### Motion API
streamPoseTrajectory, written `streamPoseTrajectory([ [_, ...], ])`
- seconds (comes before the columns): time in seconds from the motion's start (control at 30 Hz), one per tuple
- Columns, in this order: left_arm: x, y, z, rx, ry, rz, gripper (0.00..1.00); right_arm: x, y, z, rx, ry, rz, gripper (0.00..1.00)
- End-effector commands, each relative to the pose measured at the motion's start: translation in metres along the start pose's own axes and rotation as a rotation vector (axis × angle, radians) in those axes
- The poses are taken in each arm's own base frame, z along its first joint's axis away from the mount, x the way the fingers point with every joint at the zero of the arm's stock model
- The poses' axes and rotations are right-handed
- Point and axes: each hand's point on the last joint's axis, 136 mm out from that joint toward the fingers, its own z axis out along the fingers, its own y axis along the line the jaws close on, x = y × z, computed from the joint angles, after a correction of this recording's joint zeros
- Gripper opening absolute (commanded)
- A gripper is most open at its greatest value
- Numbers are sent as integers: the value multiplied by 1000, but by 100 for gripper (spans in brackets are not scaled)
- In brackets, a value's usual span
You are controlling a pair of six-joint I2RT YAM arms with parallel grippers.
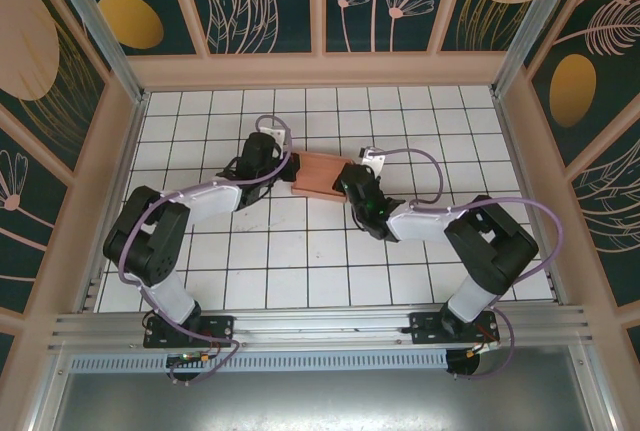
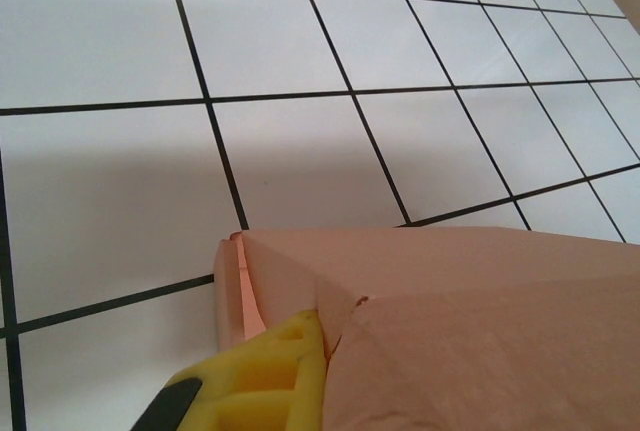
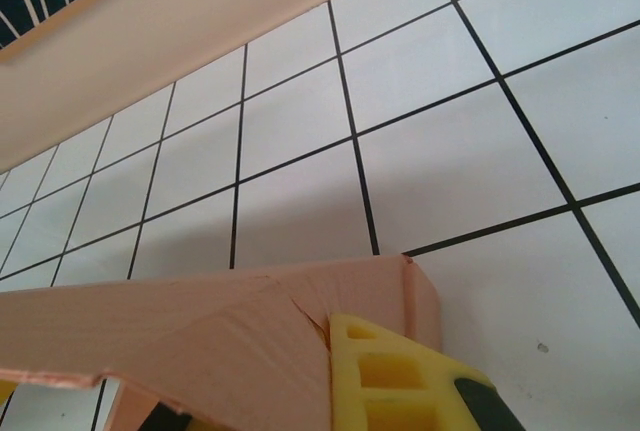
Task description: Fold the paper box
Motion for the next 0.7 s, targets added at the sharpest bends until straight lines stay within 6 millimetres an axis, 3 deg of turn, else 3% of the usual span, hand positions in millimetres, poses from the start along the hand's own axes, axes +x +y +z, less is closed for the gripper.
streamPoseTrajectory([
  [0.0, -11, 1, -10, 3, -56, -36, 0, 8, -33, -5, 108, -29, -9, 0],
  [0.17, -5, 3, -10, -3, -45, -29, 0, 15, -35, -5, 119, -8, -6, 0],
  [0.37, -5, 3, -8, 0, -48, -28, 0, 6, -29, -6, 127, -17, 13, 0],
  [0.67, 0, 4, -11, 12, -65, -13, 0, 18, -29, -13, 56, -70, -6, 0],
])
